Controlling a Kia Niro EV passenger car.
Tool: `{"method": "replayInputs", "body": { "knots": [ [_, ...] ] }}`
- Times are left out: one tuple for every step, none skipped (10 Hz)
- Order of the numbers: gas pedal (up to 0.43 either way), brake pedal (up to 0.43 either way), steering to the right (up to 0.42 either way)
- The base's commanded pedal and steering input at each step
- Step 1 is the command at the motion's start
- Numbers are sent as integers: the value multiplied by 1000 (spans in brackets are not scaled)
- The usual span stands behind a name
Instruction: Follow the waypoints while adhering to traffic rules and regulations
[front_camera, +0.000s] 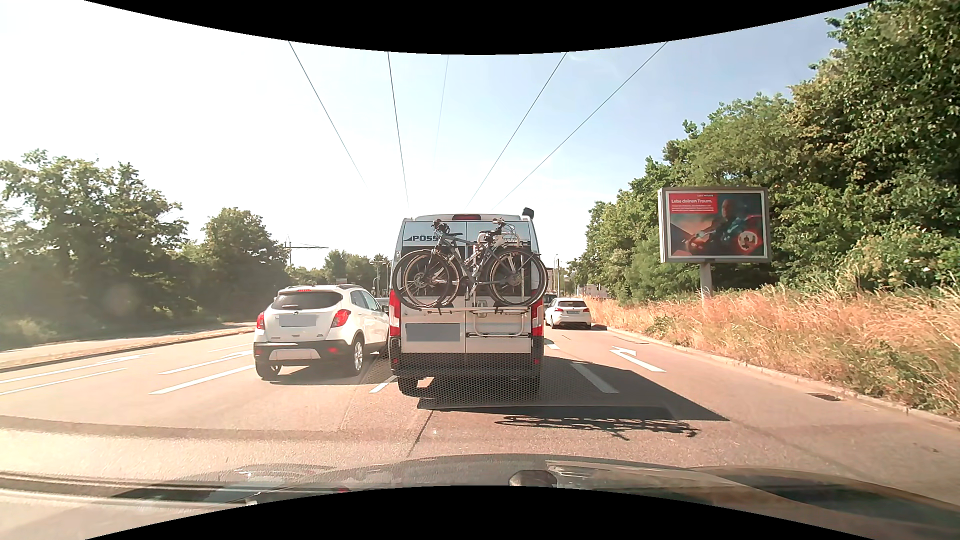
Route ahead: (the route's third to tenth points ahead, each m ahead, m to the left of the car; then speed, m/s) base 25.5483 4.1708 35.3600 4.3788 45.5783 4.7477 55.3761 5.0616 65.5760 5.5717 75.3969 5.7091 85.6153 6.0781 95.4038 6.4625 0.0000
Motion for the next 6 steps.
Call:
{"method": "replayInputs", "body": {
  "knots": [
    [0,256,1],
    [0,256,1],
    [0,256,2],
    [0,256,2],
    [0,250,3],
    [0,250,3]
  ]
}}
